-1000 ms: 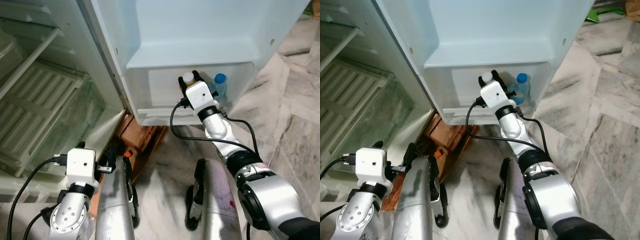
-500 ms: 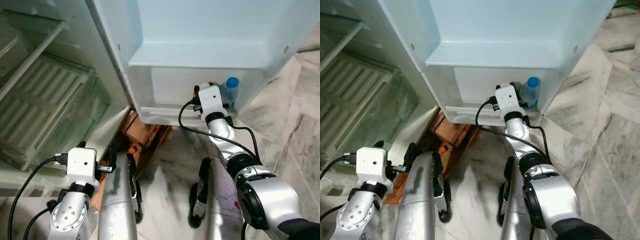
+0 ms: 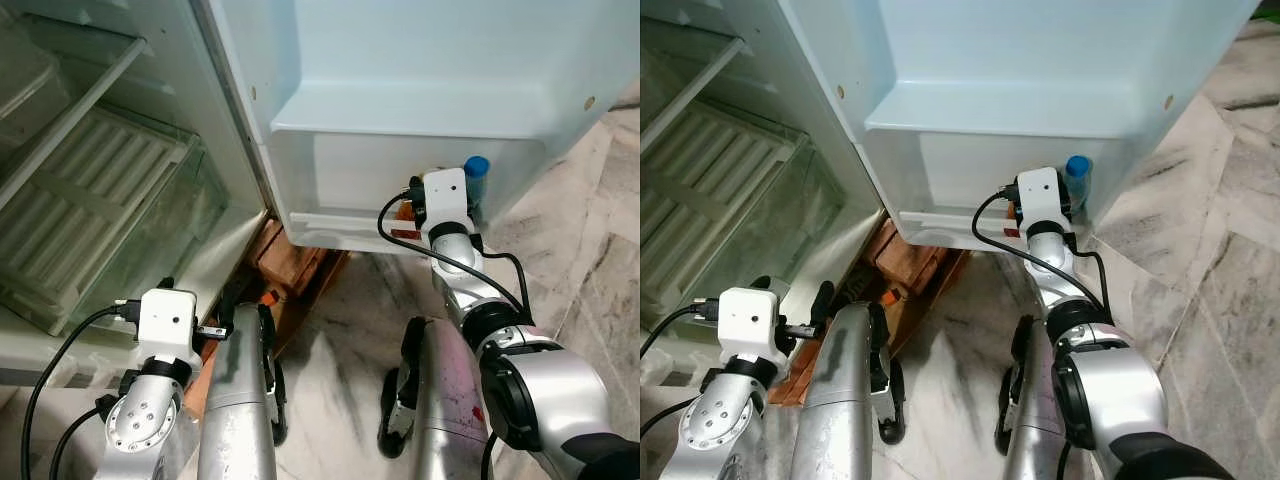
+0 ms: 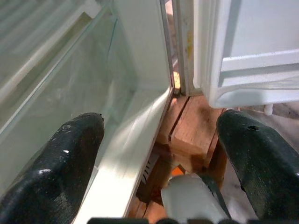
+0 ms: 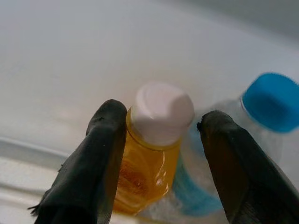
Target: Restocking fridge
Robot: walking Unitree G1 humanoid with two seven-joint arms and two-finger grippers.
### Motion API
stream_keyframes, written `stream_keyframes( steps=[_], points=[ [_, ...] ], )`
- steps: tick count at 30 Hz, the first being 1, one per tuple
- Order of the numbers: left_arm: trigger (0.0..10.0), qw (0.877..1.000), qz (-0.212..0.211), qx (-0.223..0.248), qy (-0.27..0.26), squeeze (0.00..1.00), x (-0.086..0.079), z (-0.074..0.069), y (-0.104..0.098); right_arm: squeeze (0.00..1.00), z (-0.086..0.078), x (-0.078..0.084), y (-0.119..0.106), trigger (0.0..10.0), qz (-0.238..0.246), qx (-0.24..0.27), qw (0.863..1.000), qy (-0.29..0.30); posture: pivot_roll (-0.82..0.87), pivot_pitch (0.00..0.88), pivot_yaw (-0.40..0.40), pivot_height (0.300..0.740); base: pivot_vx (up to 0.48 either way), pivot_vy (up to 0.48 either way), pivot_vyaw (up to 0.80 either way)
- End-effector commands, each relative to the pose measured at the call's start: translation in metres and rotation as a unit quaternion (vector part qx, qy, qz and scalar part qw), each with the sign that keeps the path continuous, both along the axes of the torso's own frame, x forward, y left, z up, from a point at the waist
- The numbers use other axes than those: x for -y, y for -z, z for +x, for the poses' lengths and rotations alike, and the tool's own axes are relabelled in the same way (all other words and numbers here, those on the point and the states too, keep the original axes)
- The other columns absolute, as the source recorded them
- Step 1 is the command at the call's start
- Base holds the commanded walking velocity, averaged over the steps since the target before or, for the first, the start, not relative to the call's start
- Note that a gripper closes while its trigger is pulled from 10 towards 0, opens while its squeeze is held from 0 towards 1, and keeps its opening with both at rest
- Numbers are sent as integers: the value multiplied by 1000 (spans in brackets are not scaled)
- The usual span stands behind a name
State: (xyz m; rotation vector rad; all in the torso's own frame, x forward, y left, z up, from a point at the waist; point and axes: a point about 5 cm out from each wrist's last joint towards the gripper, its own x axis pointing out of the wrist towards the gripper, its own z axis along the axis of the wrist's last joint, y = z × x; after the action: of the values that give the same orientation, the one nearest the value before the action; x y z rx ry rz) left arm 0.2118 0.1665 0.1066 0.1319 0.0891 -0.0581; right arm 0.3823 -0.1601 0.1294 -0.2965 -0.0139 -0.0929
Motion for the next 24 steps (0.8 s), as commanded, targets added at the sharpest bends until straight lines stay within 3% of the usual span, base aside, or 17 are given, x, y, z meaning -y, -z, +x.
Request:
stream_keyframes(
  steps=[1,7,8,16,20,24],
  points=[
    [10000,1000,7,-16,-3,0,-3,-3,8,1000,-2,3,9,10000,17,-24,1000,4,226,281,65,545,0,0,0],
    [10000,1000,6,-13,-5,0,-2,3,9,1000,5,-3,-10,10000,23,2,999,-39,210,251,56,545,0,0,0],
    [10000,1000,6,-13,-6,0,-2,5,11,1000,6,-7,-15,10000,16,12,997,-69,196,239,57,545,0,0,0],
    [10000,1000,3,-12,-5,0,0,9,14,1000,5,-9,-24,10000,-6,29,993,-119,164,218,60,545,0,0,0],
    [10000,1000,0,-6,5,0,5,17,16,1000,-2,-6,-21,10000,-24,32,983,-179,129,170,57,545,0,0,0],
    [10000,1000,0,0,9,0,5,24,16,1000,-18,-1,-6,10000,-9,19,975,-220,98,135,54,545,0,0,0]
  ],
)
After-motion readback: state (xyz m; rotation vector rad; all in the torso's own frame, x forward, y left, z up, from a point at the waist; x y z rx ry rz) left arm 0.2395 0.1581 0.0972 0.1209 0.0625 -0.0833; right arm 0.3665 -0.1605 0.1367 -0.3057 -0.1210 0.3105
